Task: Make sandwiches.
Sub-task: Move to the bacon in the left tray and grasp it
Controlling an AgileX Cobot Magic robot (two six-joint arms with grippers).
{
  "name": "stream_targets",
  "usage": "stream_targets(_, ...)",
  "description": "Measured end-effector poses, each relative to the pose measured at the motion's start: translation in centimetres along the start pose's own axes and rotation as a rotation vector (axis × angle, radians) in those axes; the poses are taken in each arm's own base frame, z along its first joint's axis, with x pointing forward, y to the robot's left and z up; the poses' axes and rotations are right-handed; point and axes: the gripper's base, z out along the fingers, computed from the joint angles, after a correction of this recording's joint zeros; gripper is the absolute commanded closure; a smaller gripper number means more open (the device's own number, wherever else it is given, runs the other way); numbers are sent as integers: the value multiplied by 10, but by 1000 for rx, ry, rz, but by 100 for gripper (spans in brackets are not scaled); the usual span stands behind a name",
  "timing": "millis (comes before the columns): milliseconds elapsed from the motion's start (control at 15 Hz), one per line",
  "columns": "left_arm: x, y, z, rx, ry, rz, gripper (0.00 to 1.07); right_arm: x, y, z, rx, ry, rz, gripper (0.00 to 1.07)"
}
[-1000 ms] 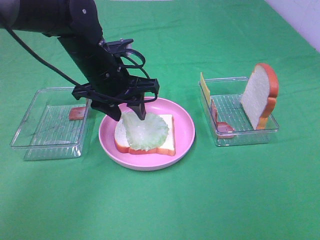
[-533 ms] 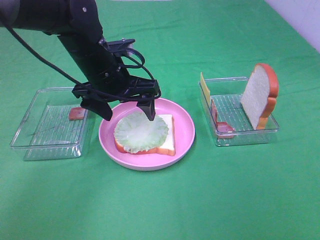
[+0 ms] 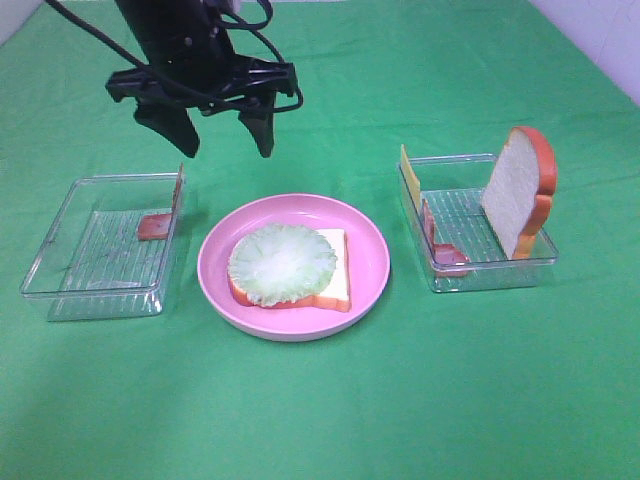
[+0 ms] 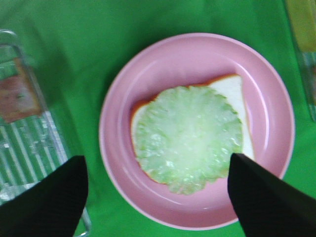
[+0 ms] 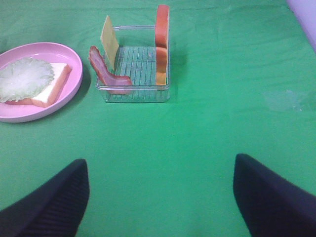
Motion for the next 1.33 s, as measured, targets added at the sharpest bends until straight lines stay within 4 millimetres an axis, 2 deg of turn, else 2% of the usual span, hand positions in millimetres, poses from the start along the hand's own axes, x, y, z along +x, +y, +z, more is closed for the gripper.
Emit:
stream_targets(67,-4,11,-3,-39,-5,-27,33,0,0,0,0,0,0,31)
stream_targets(133,-8,29,-3,-84,-1,-67,33,0,0,0,0,0,0,31)
stream_targets(267,-12,45,6,-110,12,-102,33,0,0,0,0,0,0,31)
stream_targets(400,-13,51,16,-133,28,-114,33,0,0,0,0,0,0,31)
stream_targets(667,-14,62,49,-198,70,-107,33,0,0,0,-1,0,0,31)
stream_targets(867,-14,64,66,-204,76,-111,34,0,0,0,-1,0,0,31)
stream_targets(933,-14,64,68,-203,74,-111,39,0,0,0,-1,0,0,31)
stream_targets(1067,-15,64,68,-204,67,-112,58,0,0,0,-1,0,0,31)
stream_targets(1333,-16,65,68,-211,55,-107,85,0,0,0,-1,0,0,31)
